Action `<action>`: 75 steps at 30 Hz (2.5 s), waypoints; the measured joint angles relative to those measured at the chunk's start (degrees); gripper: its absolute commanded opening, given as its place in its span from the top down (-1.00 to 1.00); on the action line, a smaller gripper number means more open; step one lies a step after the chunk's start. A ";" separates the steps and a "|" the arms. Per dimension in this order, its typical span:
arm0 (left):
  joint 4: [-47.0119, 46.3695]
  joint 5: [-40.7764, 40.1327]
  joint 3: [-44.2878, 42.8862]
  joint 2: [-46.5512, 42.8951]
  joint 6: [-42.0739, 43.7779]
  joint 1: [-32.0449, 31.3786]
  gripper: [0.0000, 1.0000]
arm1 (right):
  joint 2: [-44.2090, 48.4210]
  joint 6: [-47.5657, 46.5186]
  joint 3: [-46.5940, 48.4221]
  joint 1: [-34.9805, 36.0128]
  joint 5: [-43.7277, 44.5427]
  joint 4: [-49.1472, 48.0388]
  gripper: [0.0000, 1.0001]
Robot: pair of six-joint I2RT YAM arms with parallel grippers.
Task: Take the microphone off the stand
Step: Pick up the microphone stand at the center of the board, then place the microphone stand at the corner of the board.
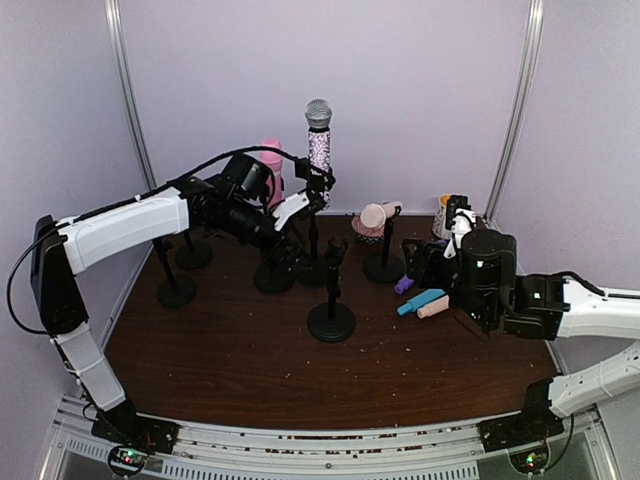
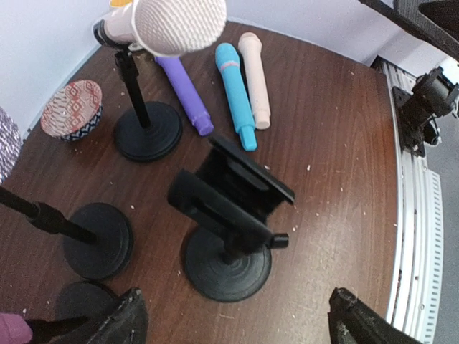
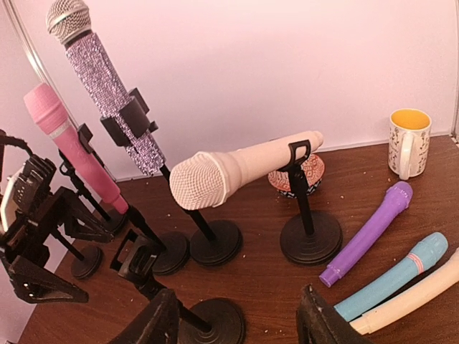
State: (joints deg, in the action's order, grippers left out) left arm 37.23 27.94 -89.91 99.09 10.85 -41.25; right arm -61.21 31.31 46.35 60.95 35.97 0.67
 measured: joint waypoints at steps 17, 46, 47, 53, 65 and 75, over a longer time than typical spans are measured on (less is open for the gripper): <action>-8.48 5.09 3.13 6.19 2.14 -0.17 -0.58 | 3.54 -1.73 -0.02 -2.19 1.77 1.22 -0.15; -20.59 11.52 0.35 14.99 2.49 -2.62 0.09 | 7.69 -3.72 -5.81 -8.09 -5.49 -4.46 -0.01; -20.76 12.20 0.31 15.23 3.04 -2.62 0.16 | 7.69 -3.69 -5.81 -8.11 -5.53 -4.50 -0.01; -19.89 13.49 0.22 15.32 6.19 -2.64 0.48 | 7.76 -3.91 -5.81 -8.11 -5.57 -4.76 0.00; -16.94 11.10 7.67 8.15 11.26 -1.05 0.83 | 7.58 -4.79 -4.48 -8.33 -5.60 -4.22 0.01; -13.99 6.73 23.23 -7.58 14.86 9.66 0.82 | 7.45 -5.62 -4.17 -8.35 -5.60 -3.56 0.02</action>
State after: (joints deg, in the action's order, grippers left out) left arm 23.24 34.68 -66.67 91.50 25.71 -31.59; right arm -53.76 25.69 42.17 52.60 30.37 -2.90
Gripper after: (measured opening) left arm 0.255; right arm 0.492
